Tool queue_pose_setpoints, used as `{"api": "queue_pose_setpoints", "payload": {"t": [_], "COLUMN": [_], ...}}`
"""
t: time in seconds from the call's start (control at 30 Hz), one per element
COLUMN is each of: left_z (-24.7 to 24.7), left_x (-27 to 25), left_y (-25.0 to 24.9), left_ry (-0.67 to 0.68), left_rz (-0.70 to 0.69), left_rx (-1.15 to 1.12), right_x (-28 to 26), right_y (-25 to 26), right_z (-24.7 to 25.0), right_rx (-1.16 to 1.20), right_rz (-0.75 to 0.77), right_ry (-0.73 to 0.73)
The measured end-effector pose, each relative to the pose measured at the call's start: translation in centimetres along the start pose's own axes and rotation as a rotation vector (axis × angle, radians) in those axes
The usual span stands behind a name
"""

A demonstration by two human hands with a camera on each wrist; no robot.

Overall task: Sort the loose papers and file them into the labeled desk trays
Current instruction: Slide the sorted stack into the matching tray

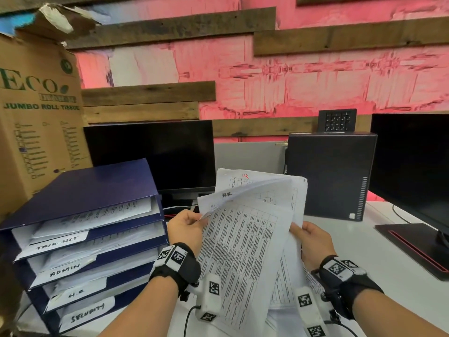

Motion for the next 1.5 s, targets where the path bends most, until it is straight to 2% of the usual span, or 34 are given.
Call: {"api": "queue_pose_setpoints", "payload": {"t": [0.13,0.27,0.43,0.53,0.63,0.77,0.9,0.93,0.97,1.03,1.1,1.23,1.3,1.43,1.5], "left_z": [0.9,1.1,0.0,-0.8,-1.0,-0.9,-0.4,-0.4,-0.3,-0.5,-0.8,-1.6,-2.1,-2.8,-3.0], "left_x": [-0.3,-0.3,-0.5,-0.7,-0.7,-0.4,-0.2,-0.2,-0.2,-0.2,-0.2,-0.1,-0.7,-2.5,-3.0], "left_y": [0.8,0.8,-0.2,-1.3,-1.9,-1.3,-0.7,-0.9,-1.4,-2.8,-4.6,-6.8,-6.2,-2.0,-1.1], "left_ry": [0.003,0.112,0.161,0.18,0.155,0.107,0.015,-0.01,-0.034,-0.062,-0.049,0.018,0.075,0.191,0.225], "left_rz": [0.014,0.003,0.016,-0.022,-0.06,-0.039,-0.018,-0.025,-0.038,-0.068,-0.107,-0.185,-0.155,0.017,0.04], "left_rx": [-0.001,0.026,-0.036,-0.06,-0.04,-0.003,-0.006,-0.019,-0.038,-0.084,-0.132,-0.094,-0.079,-0.005,0.029], "right_x": [0.5,1.2,0.0,-0.8,-0.3,0.2,-0.5,-1.1,-1.7,-2.4,-3.0,-3.5,-3.9,-4.0,-3.9], "right_y": [0.5,0.9,2.1,2.4,1.9,1.3,1.1,1.6,2.2,3.8,5.3,6.8,6.3,2.0,1.2], "right_z": [0.6,1.3,0.5,-0.1,0.0,0.2,-1.2,-1.9,-2.7,-3.9,-5.0,-6.0,-5.9,-3.9,-3.3], "right_rx": [-0.029,-0.056,-0.094,-0.085,-0.051,-0.117,0.036,-0.027,-0.152,-0.384,-0.375,-0.355,-0.388,-0.429,-0.497], "right_rz": [0.062,0.103,0.133,0.153,0.125,0.068,-0.122,-0.093,0.002,0.225,0.372,0.512,0.499,0.268,0.262], "right_ry": [-0.063,-0.124,-0.061,-0.029,-0.019,-0.024,0.18,0.243,0.302,0.263,0.21,0.181,0.183,0.219,0.199]}}
Point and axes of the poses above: each hand's wrist, its own x-axis towards the middle knuckle, its own z-axis out of the back of the hand, y = z × x, the point moved 4 cm from there along x, towards the middle knuckle, and after that the axes turned 9 degrees about x, right-handed, at the moved point
